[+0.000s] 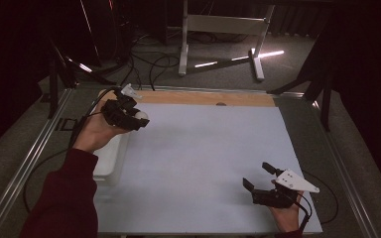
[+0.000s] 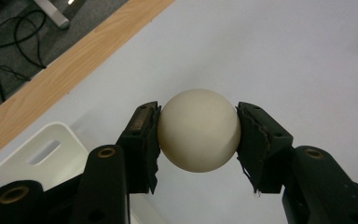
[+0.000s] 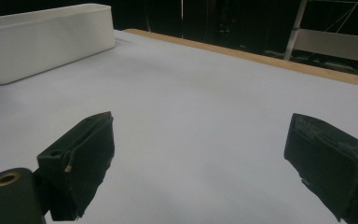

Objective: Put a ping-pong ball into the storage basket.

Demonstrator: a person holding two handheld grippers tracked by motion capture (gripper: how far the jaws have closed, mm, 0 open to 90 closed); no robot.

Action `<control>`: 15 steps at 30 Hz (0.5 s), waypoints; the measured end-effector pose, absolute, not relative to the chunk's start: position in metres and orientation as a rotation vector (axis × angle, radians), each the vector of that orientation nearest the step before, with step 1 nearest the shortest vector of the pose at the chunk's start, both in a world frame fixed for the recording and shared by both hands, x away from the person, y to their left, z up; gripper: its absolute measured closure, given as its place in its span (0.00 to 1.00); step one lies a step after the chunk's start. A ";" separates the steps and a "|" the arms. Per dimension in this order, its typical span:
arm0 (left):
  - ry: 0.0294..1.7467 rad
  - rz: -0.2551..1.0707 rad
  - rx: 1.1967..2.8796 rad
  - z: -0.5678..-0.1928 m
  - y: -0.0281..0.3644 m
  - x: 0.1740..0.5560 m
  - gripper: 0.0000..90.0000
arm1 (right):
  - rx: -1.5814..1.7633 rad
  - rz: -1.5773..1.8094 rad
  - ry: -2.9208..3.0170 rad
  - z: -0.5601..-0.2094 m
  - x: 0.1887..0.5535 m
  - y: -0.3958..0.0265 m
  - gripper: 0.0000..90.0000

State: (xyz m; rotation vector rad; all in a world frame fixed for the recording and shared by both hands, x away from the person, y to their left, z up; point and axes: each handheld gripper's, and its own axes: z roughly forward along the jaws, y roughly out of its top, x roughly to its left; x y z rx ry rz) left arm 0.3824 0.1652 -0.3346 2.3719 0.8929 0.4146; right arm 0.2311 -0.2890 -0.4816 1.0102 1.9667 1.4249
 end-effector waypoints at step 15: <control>0.936 0.421 2.373 -0.339 0.181 0.381 0.57 | 1.008 1.424 1.966 -0.481 0.231 -0.288 0.09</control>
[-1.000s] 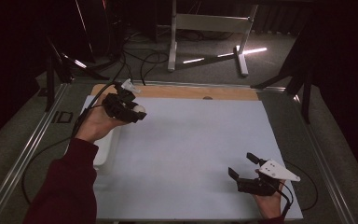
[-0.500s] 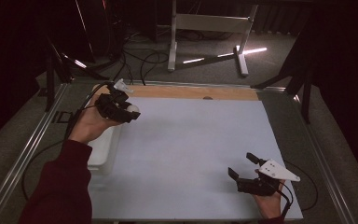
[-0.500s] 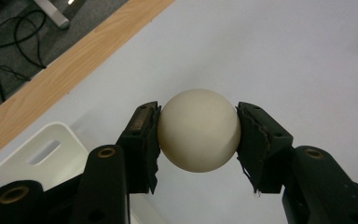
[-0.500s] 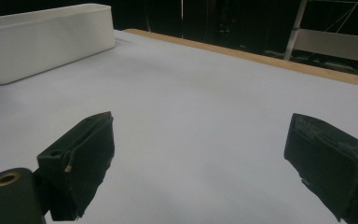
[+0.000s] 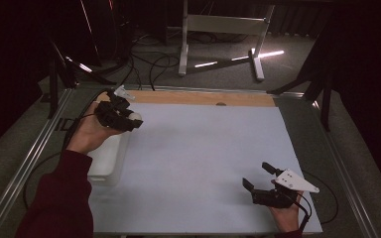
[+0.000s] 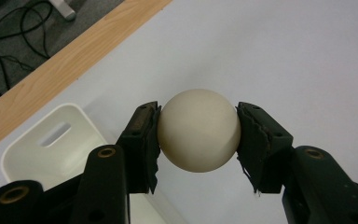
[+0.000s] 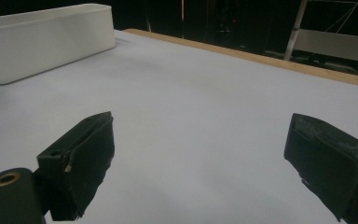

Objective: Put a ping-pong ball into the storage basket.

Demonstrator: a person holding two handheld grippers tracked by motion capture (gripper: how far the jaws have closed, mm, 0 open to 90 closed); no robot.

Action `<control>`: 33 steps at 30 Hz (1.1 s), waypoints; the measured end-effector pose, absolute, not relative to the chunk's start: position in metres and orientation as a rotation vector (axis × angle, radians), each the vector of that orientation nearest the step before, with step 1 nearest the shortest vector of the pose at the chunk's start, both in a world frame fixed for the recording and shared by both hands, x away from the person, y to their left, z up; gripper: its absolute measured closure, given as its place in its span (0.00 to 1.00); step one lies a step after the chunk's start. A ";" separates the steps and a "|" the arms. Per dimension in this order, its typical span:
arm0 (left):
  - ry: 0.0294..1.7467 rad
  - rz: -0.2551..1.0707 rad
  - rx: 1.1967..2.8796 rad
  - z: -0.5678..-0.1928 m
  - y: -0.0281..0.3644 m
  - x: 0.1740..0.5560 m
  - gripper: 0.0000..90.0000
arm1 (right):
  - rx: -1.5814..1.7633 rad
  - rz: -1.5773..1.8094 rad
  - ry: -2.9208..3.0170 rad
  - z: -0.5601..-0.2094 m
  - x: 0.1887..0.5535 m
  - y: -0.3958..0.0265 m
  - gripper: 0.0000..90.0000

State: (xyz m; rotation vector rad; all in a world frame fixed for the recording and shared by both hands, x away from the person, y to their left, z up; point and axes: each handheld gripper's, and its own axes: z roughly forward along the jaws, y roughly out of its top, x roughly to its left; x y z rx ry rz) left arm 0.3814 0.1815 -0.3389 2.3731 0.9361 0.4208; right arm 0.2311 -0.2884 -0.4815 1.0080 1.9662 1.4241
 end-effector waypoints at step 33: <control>1.021 0.449 2.359 -0.346 0.213 0.376 0.57 | 1.015 1.423 1.966 -0.483 0.232 -0.288 0.09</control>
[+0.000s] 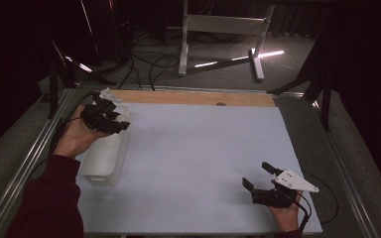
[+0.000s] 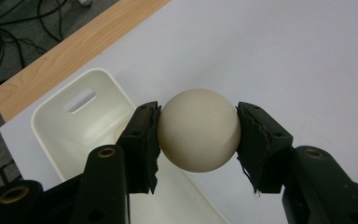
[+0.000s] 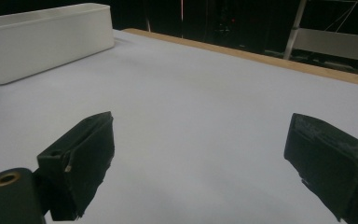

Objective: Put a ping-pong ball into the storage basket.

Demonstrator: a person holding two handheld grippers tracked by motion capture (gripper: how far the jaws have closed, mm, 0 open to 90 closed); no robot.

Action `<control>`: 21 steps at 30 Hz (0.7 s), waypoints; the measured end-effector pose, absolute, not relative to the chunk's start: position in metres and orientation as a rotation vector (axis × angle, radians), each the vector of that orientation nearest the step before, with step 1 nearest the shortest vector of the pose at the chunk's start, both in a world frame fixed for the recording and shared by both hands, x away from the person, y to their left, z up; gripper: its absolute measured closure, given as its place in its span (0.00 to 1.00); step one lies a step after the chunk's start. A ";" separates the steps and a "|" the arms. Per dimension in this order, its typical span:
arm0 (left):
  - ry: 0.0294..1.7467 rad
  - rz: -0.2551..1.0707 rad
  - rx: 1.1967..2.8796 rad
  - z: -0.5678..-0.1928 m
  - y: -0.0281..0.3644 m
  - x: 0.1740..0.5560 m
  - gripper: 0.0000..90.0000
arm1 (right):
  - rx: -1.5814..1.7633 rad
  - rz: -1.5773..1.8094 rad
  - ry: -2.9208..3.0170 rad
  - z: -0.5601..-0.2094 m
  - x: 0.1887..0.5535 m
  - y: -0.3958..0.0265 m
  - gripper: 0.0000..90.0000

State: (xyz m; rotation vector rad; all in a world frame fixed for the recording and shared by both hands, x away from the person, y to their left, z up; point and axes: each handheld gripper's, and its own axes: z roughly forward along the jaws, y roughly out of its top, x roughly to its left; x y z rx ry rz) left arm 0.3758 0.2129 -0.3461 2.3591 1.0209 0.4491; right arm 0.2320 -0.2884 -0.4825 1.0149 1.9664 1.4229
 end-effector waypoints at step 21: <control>1.069 0.459 2.365 -0.355 0.227 0.373 0.57 | 1.013 1.426 1.961 -0.482 0.232 -0.289 0.09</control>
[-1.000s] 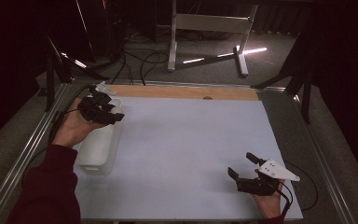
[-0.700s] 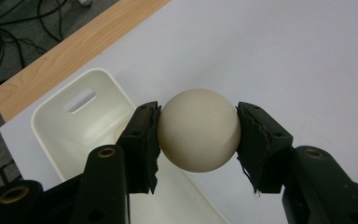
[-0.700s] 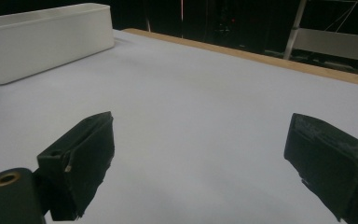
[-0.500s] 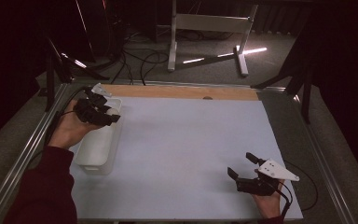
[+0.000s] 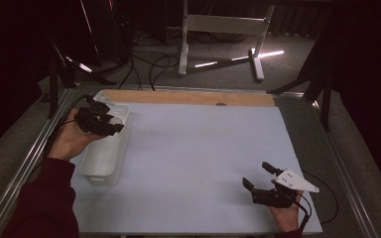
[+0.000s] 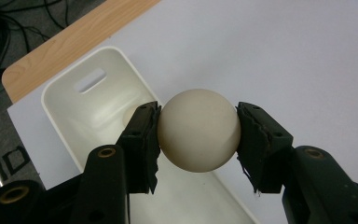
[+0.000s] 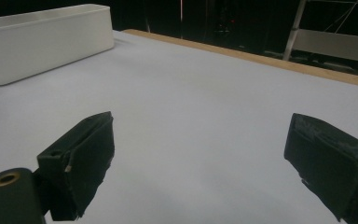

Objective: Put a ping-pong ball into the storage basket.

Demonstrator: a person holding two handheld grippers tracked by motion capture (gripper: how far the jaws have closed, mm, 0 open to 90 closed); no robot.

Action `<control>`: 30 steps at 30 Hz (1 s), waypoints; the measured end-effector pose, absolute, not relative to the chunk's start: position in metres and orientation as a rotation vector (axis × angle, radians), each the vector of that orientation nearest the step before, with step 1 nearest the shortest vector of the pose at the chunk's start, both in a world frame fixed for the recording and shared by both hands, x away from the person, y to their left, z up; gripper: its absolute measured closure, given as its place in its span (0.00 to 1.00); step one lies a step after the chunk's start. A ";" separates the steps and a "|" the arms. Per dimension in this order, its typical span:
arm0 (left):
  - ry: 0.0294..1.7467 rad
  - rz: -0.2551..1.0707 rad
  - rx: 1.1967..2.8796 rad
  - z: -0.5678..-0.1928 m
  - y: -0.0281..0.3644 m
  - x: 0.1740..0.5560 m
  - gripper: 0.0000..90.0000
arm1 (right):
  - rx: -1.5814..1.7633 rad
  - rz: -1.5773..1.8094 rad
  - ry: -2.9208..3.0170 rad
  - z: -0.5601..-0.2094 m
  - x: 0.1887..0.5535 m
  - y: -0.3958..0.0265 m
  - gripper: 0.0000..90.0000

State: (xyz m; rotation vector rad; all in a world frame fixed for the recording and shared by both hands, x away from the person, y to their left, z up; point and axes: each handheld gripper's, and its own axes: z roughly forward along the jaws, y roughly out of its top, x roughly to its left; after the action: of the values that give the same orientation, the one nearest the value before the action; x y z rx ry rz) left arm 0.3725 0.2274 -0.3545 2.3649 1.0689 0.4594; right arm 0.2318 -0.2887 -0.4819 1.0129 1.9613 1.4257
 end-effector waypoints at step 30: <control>1.138 0.439 2.302 -0.374 0.254 0.359 0.57 | 1.014 1.421 1.958 -0.481 0.231 -0.288 0.09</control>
State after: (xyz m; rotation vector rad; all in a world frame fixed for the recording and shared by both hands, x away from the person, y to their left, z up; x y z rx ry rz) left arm 0.3589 0.2538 -0.3742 2.3017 1.1383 0.4394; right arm 0.2315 -0.2883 -0.4815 1.0143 1.9583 1.4213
